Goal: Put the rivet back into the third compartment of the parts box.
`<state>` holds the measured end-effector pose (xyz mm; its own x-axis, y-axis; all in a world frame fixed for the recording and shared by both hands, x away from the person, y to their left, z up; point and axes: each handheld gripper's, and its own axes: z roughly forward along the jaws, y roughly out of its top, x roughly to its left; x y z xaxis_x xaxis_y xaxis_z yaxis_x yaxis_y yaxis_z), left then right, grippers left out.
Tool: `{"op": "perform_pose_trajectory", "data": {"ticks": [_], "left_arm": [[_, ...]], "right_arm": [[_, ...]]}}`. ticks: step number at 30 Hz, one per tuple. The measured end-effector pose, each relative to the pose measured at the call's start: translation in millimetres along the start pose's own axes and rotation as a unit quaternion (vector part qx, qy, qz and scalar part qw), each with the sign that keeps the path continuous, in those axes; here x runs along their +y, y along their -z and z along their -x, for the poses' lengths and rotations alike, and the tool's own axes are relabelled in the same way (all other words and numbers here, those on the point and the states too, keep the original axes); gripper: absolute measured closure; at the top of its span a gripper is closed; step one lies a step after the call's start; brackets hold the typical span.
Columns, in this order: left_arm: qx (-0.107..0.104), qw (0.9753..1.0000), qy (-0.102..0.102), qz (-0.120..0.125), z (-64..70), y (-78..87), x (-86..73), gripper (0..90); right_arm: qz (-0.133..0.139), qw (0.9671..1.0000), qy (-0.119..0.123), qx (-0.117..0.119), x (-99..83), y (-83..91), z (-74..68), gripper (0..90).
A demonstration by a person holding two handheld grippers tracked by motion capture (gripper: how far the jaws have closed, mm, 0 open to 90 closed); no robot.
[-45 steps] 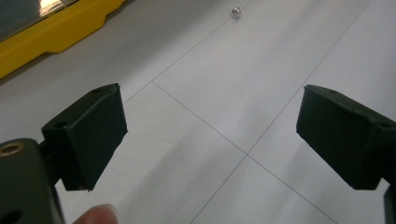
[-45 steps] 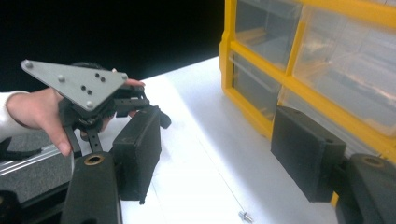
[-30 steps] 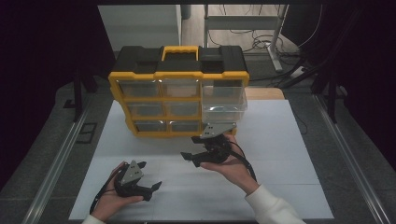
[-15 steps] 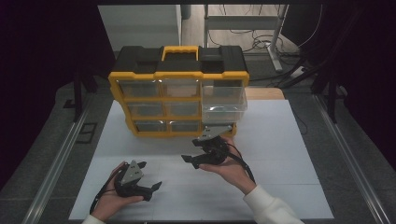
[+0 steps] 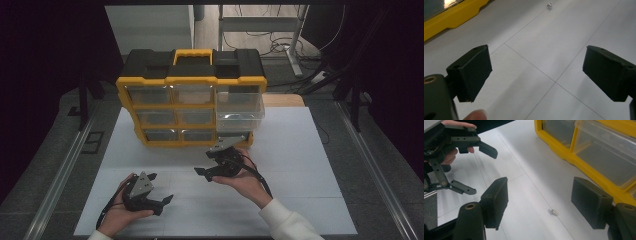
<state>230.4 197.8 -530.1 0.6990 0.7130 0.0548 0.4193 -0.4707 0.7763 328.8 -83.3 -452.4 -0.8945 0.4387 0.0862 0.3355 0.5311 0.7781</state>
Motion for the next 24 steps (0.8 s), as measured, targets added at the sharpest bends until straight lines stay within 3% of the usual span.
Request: {"op": "perform_pose_trajectory", "data": {"ticks": [13, 24], "left_arm": [[0.0, 1.0, -0.001, -0.001, 0.0, 0.4, 0.2, 9.0], [0.0, 1.0, -0.001, -0.001, 0.2, 0.2, 0.1, 9.0]], "right_arm": [[-0.014, 0.9999, -0.003, 0.001, -5.5, -11.4, 3.6, 30.3], [-0.041, 0.999, -0.016, -0.001, -11.8, -23.4, 6.9, 28.8]]}}
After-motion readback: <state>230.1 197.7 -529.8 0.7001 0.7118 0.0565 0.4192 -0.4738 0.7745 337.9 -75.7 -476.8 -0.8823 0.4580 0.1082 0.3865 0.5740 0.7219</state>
